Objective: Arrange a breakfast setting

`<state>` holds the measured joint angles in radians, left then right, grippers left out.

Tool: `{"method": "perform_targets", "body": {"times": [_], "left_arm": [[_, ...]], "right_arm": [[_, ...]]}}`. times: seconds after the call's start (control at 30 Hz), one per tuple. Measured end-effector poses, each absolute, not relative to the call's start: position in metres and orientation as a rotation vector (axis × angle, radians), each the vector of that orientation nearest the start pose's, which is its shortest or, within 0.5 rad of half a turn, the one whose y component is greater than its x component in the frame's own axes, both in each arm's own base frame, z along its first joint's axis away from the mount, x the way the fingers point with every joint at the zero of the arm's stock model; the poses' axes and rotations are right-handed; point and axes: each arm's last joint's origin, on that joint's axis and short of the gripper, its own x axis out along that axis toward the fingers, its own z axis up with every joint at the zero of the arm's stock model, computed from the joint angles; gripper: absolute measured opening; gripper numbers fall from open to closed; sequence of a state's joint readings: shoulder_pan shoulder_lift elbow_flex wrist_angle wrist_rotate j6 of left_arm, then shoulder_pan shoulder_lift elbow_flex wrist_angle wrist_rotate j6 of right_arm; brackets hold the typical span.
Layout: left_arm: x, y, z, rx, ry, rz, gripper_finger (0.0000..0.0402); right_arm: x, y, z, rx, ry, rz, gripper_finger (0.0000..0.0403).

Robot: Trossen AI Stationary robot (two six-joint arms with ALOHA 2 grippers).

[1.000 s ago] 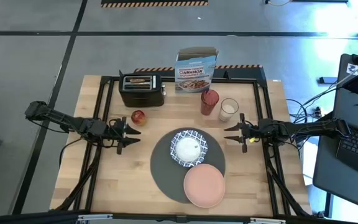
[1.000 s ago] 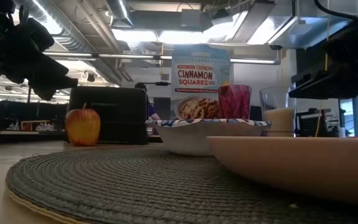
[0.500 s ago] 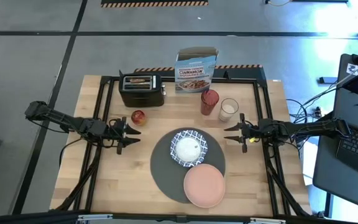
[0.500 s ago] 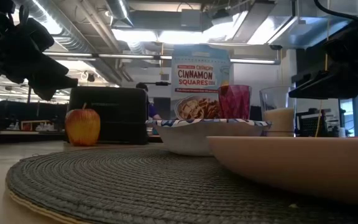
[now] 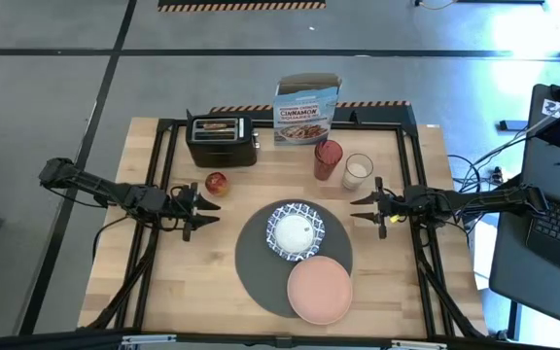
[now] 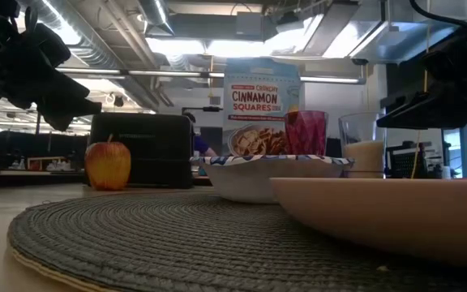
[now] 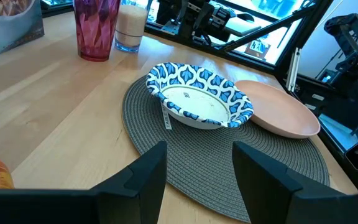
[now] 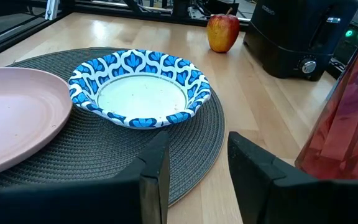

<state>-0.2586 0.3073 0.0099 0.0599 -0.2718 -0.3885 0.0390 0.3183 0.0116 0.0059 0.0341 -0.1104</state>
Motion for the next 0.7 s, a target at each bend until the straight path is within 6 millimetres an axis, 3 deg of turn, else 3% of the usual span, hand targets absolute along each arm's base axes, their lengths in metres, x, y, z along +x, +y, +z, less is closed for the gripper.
{"method": "perform_targets", "body": {"times": [0.23, 0.43, 0.57, 0.7], "left_arm": [[0.111, -0.021, 0.146, -0.325, 0.223, 0.057, 0.0174], [0.111, -0.021, 0.146, -0.324, 0.224, 0.057, 0.0174], [0.111, -0.021, 0.146, -0.324, 0.224, 0.057, 0.0174], [0.111, -0.021, 0.146, -0.324, 0.224, 0.057, 0.0174]], "right_arm": [[0.114, 0.003, 0.142, -0.109, 0.283, 0.016, 0.0111], [0.117, 0.005, 0.158, 0.367, 0.114, 0.048, 0.0111], [0.117, 0.005, 0.169, 0.531, 0.005, 0.048, 0.0111], [0.115, 0.005, 0.191, 0.627, -0.216, 0.109, 0.0111]]}}
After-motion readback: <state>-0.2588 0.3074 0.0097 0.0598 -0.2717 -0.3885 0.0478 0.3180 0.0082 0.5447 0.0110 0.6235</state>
